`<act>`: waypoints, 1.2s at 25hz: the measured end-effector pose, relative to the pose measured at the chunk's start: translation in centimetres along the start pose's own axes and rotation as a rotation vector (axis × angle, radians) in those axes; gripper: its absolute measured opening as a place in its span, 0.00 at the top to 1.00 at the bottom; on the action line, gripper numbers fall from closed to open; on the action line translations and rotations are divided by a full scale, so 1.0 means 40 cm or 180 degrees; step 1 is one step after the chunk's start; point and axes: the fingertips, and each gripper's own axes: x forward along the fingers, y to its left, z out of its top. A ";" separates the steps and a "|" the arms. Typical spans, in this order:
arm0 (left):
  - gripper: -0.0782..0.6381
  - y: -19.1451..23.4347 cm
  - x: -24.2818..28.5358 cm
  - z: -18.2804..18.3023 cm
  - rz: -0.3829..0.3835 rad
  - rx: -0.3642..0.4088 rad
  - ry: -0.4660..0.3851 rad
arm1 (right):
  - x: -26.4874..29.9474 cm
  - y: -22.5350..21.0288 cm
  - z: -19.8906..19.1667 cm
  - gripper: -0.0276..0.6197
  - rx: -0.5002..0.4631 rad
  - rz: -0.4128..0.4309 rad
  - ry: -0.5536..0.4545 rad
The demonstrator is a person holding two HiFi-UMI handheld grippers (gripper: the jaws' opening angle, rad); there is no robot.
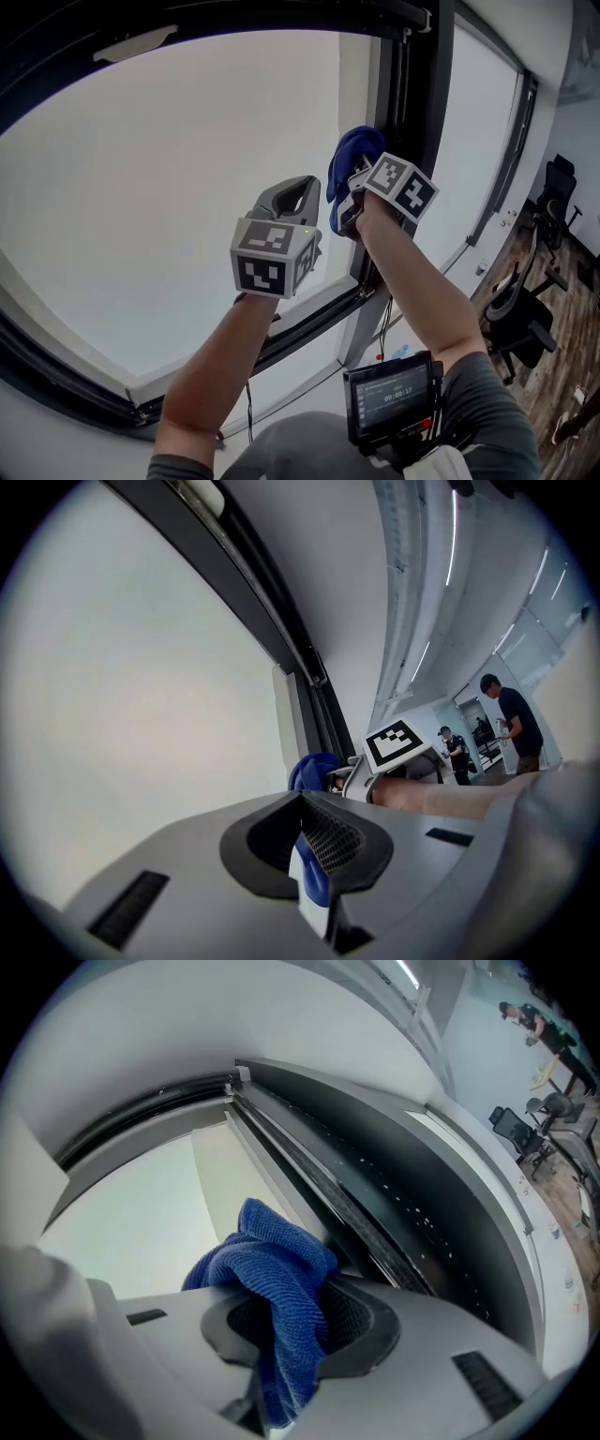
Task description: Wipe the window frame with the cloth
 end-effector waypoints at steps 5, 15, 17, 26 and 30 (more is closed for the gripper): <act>0.88 0.019 0.006 0.065 0.0006 0.0013 -0.0069 | 0.025 0.038 0.062 0.81 -0.0058 0.0016 -0.0048; 0.88 0.032 0.015 0.132 0.0113 0.0068 -0.0020 | 0.051 0.147 0.208 0.81 -0.0133 0.0252 -0.0278; 0.88 0.028 0.015 0.144 0.0107 0.0081 -0.0032 | 0.057 0.171 0.241 0.81 -0.0160 0.0299 -0.0310; 0.88 0.046 0.003 0.251 0.0145 0.0164 -0.0279 | 0.086 0.235 0.337 0.81 -0.0254 0.0392 -0.0380; 0.88 0.040 0.002 0.285 0.0098 0.0190 -0.0355 | 0.090 0.263 0.368 0.81 -0.0236 0.0508 -0.0429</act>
